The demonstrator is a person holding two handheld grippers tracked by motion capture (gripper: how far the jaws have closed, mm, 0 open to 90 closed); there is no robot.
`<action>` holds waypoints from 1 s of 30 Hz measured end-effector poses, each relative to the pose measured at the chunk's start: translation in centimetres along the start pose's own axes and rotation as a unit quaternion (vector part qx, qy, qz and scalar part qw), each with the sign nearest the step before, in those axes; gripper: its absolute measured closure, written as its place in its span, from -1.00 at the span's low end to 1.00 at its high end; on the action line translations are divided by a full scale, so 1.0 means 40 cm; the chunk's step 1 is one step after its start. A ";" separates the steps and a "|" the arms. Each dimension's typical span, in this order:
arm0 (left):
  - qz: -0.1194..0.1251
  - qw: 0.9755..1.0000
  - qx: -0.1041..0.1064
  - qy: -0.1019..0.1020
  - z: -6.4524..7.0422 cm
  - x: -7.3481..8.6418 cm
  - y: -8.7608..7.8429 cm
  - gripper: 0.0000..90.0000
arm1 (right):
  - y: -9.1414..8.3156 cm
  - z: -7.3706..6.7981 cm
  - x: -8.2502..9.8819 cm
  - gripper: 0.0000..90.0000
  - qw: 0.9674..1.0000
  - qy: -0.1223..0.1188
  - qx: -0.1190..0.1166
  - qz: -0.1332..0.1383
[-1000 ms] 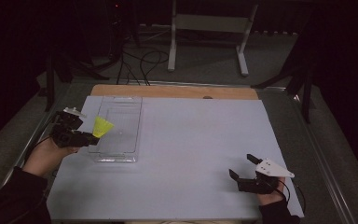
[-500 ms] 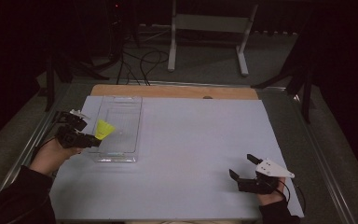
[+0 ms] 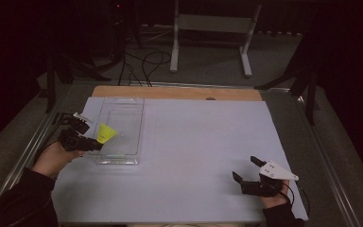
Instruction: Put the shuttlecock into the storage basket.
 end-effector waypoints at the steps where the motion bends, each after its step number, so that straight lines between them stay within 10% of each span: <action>1: 0.000 1.000 0.000 0.000 0.000 0.000 0.000 0.45 | 0.000 0.000 0.000 -0.80 1.000 0.000 0.000 0.000; 11: -0.004 1.000 -0.012 -0.002 0.000 -0.007 0.000 0.41 | 0.000 0.000 0.000 -0.80 1.000 0.001 0.000 -0.001; 30: 0.003 0.999 -0.042 0.011 0.031 -0.029 -0.020 -0.63 | -0.002 0.000 0.000 -0.80 1.000 0.002 0.000 -0.001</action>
Point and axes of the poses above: each handheld gripper's, and its own axes: y roughly forward along the jaws, x roughly out of its underside, z roughly to its right, the point moved 5 cm from there along y, roughly forward along the jaws, and after that the axes turned 12 degrees about z, right-handed, at the moved point
